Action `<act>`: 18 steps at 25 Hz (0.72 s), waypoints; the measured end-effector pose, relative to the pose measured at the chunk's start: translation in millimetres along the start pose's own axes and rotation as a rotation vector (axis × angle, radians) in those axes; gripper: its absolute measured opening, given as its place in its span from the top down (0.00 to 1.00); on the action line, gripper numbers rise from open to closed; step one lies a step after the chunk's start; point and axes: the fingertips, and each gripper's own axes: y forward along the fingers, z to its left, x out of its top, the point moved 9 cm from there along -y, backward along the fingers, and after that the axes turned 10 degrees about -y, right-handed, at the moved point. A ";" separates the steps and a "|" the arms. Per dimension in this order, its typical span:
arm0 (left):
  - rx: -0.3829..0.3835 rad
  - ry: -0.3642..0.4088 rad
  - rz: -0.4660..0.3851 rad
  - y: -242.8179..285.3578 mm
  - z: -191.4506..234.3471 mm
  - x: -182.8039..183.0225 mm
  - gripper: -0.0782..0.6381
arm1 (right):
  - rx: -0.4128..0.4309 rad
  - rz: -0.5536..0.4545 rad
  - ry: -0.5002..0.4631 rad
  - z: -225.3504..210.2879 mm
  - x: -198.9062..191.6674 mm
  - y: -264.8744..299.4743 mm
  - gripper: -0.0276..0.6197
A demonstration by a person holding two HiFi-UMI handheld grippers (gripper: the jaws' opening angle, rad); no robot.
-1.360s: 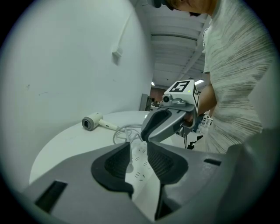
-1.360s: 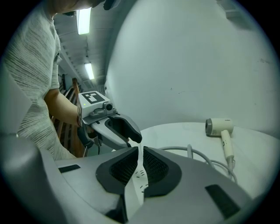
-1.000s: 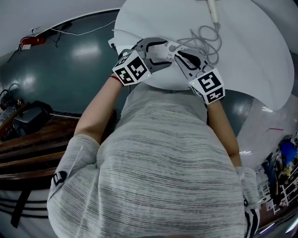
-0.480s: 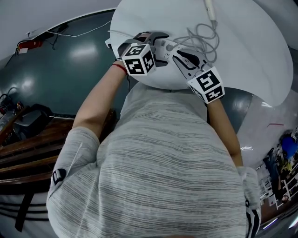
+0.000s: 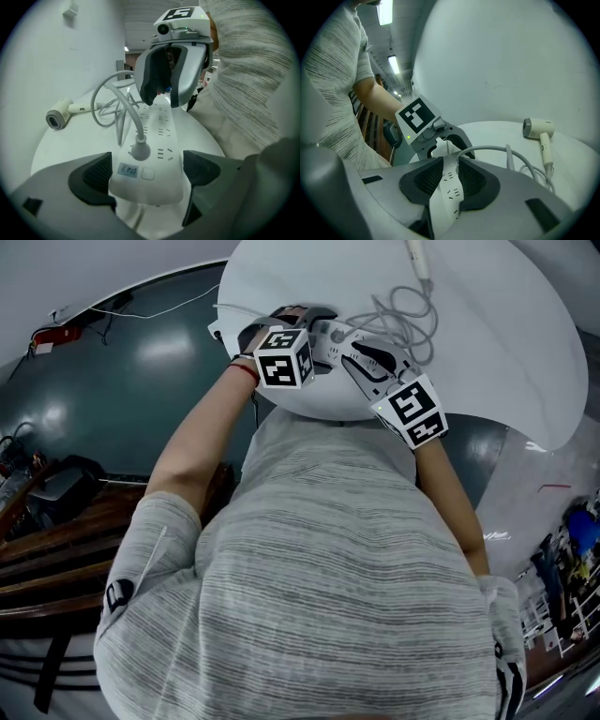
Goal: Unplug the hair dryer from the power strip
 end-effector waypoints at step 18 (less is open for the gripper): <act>0.058 0.054 -0.053 12.6 -3.4 -2.1 0.24 | -0.032 0.180 -0.136 -8.0 -1.6 37.5 0.78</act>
